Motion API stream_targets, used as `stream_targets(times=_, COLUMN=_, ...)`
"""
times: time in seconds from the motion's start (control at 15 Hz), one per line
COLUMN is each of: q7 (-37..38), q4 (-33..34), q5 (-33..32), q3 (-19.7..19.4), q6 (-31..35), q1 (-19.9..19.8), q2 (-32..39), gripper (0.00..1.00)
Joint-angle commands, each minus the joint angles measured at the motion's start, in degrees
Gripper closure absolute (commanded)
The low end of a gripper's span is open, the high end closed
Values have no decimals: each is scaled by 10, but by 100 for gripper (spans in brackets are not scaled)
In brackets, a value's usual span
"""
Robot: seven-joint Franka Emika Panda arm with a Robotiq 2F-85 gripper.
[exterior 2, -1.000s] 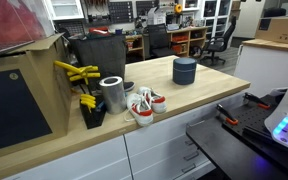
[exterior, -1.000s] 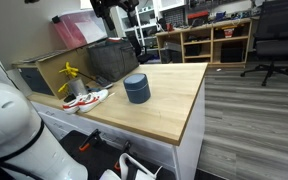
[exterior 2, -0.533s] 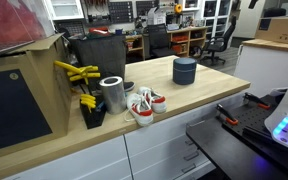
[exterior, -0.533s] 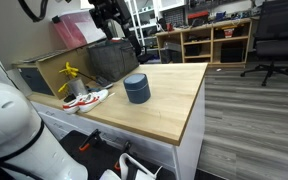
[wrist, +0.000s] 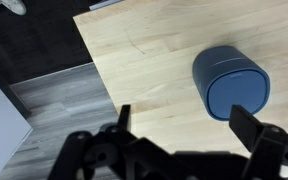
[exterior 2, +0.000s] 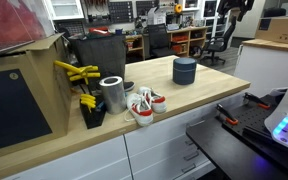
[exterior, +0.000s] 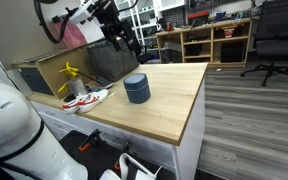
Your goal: Open the grey object fully
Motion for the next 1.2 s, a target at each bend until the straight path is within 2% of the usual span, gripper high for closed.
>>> stream_targets(times=0.0, q7=55, q4=-10, q5=-4, q3=38, q6=45, q1=-12, q2=52, gripper=0)
stream_targets(times=0.33, q7=104, q4=-2, q5=-1, q3=70, q6=68, q1=-4, q2=115, gripper=0)
stream_targets(times=0.6, q7=138, q4=9, q5=14, q3=81, q6=102, q1=5, q2=166, gripper=0)
stream_targets(times=0.87, q7=180, q4=42, q5=4, q3=94, q6=113, q1=4, q2=234, gripper=0)
stream_targets(times=1.13, q7=200, q4=90, q5=14, q3=89, q6=112, q1=15, q2=303, gripper=0)
